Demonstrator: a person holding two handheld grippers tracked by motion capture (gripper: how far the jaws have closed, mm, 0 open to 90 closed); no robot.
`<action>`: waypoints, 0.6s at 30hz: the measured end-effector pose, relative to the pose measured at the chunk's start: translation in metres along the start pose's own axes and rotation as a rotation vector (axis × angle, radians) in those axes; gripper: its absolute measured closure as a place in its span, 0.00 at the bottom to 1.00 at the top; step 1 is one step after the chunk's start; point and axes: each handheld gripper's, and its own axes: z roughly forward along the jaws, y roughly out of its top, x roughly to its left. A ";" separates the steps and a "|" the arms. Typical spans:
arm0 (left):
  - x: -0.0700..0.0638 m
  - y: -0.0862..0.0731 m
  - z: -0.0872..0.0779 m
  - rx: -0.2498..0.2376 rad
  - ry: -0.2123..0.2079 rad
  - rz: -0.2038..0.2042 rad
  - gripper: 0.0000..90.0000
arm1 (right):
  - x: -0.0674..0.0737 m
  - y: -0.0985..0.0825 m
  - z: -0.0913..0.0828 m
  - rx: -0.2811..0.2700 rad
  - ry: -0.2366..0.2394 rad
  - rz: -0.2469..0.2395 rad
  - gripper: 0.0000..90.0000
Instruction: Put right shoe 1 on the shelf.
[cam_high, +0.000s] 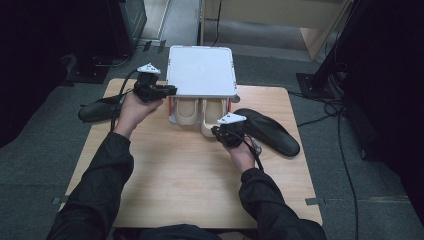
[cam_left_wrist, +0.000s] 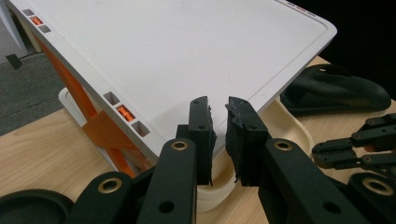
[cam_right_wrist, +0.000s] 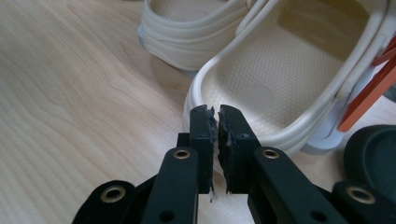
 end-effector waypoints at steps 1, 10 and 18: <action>0.000 0.000 0.000 0.001 0.001 0.001 0.89 | -0.001 0.001 0.002 -0.001 0.000 0.007 0.94; 0.000 0.000 0.000 0.002 0.003 0.002 0.89 | -0.011 0.014 0.015 -0.011 -0.020 0.002 0.93; 0.002 -0.001 -0.001 -0.001 -0.003 -0.004 0.89 | -0.019 0.020 0.029 -0.027 -0.032 0.013 0.89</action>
